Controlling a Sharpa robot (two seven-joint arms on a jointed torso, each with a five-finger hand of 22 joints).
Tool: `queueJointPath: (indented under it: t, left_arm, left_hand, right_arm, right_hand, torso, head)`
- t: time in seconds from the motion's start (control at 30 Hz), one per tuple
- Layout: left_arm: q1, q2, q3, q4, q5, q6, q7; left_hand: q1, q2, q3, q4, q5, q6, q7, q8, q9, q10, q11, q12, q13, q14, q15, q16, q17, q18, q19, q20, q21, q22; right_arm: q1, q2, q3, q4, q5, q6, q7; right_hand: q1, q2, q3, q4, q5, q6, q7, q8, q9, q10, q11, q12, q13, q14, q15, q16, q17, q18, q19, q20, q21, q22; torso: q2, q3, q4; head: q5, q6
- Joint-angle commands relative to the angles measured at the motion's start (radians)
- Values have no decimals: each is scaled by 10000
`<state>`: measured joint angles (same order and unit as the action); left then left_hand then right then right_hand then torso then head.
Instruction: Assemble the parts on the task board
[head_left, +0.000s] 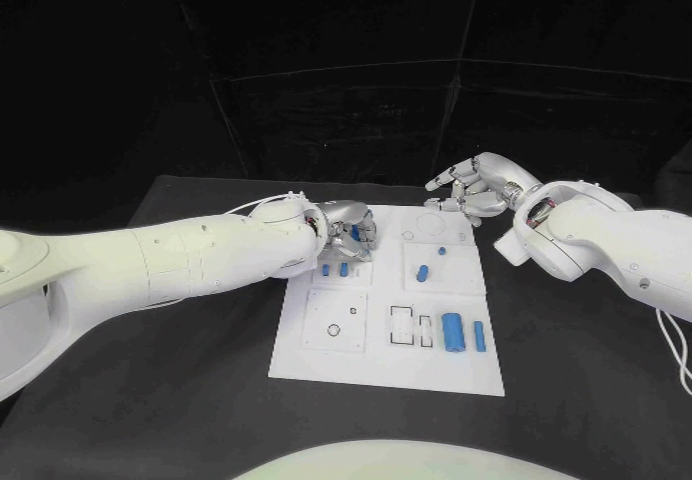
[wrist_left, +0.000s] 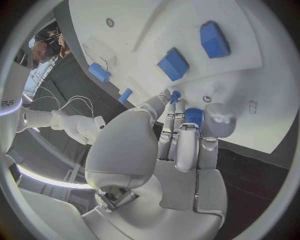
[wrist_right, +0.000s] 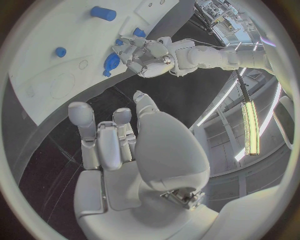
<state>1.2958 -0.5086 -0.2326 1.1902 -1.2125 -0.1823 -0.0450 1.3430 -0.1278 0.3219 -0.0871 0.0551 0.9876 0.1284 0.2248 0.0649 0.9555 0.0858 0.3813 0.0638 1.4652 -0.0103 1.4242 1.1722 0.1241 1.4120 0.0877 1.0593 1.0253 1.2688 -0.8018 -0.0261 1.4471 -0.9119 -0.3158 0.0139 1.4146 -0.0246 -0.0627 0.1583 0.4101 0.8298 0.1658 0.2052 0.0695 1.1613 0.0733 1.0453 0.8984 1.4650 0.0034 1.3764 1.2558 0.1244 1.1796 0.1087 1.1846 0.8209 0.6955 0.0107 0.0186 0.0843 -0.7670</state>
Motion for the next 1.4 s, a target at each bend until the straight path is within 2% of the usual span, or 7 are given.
queueJointPath:
  t: [0.03,0.57,0.97,1.1,1.4]
  left_arm:
    - [-37,-50,-33,5,-89,194,-308]
    - [-36,-266,-29,164,-90,243,-460]
    - [-36,-160,-28,131,-89,421,-410]
    - [-36,-140,-27,105,-88,467,-416]
    - [-36,-52,-28,72,-88,573,-456]
  left_hand:
    - [18,-65,3,-70,-43,-56,19,-41,-2,-61,7,-42,13,289,83,-53,-5,-50,19,52,-46,0]
    - [-9,-88,-55,-106,-42,-41,44,-68,5,-246,34,-30,31,280,105,-74,-65,-36,4,76,-104,-47]
    - [-33,236,105,-108,-42,184,-101,-91,21,270,-102,442,158,309,17,-30,-2,-43,61,38,5,92]
    - [-73,275,154,-106,-43,233,-109,-127,14,445,-169,544,178,315,-36,-22,3,-47,80,-2,35,131]
    - [-99,280,187,-115,-44,250,-117,-168,9,539,-207,594,183,317,-69,-19,2,-53,92,-32,59,162]
  right_arm:
    - [18,8,7,2,-23,16,41]
    - [17,3,7,-2,-23,25,40]
    - [17,41,7,-20,-23,35,47]
    - [17,39,7,-17,-23,33,44]
    - [17,46,6,-11,-23,34,43]
  right_hand:
    - [-11,20,42,41,60,-57,0,32,-13,8,11,60,15,378,-71,-40,9,134,25,-45,-50,9]
    - [-11,20,42,41,60,-57,0,32,-13,8,11,60,15,378,-71,-40,9,134,25,-45,-50,9]
    - [-11,20,42,41,60,-57,0,32,-13,8,11,60,15,378,-71,-40,9,134,25,-45,-50,9]
    - [5,26,55,41,72,-55,-2,40,-13,35,9,97,48,382,-73,-36,20,132,34,-46,-45,20]
    - [5,26,55,41,72,-55,-2,40,-13,35,9,97,48,382,-73,-36,20,132,34,-46,-45,20]
  torso:
    - [-7,4,2]
    - [-3,9,-7]
    - [-3,8,-5]
    - [-4,21,-7]
    - [4,14,-16]
  head:
    - [5,0]
    - [18,5]
    - [41,-14]
    - [42,-10]
    - [54,1]
